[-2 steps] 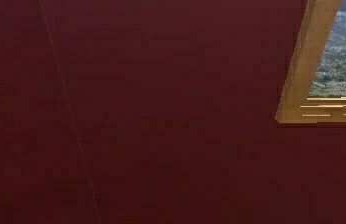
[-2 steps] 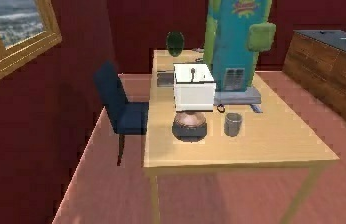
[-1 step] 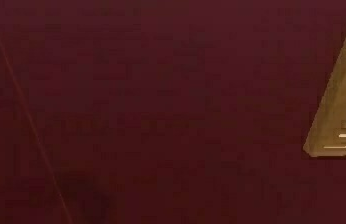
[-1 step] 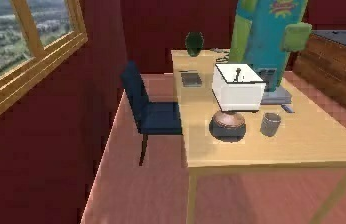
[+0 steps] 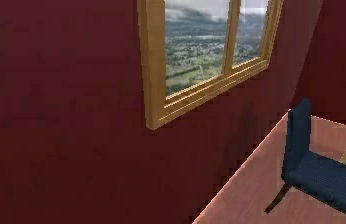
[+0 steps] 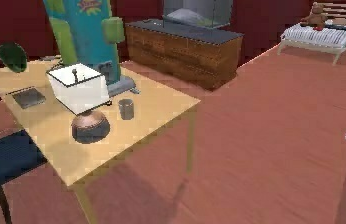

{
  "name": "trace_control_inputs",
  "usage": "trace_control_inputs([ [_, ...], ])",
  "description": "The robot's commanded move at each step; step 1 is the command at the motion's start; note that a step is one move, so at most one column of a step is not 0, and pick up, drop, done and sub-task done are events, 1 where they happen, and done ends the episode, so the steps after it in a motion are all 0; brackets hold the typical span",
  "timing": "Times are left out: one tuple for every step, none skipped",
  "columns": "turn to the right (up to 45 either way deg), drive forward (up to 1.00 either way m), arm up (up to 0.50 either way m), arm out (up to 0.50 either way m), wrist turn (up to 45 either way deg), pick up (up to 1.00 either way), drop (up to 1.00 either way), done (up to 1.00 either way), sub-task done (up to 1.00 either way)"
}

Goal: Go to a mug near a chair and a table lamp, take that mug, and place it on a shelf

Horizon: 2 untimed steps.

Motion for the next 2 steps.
trace_control_inputs([
  [33.0,0.00,0.00,0.00,0.0,0.00,0.00,0.00,0.00],
  [0.0,0.45,0.00,0.00,0.0,0.00,0.00,0.00,0.00],
])
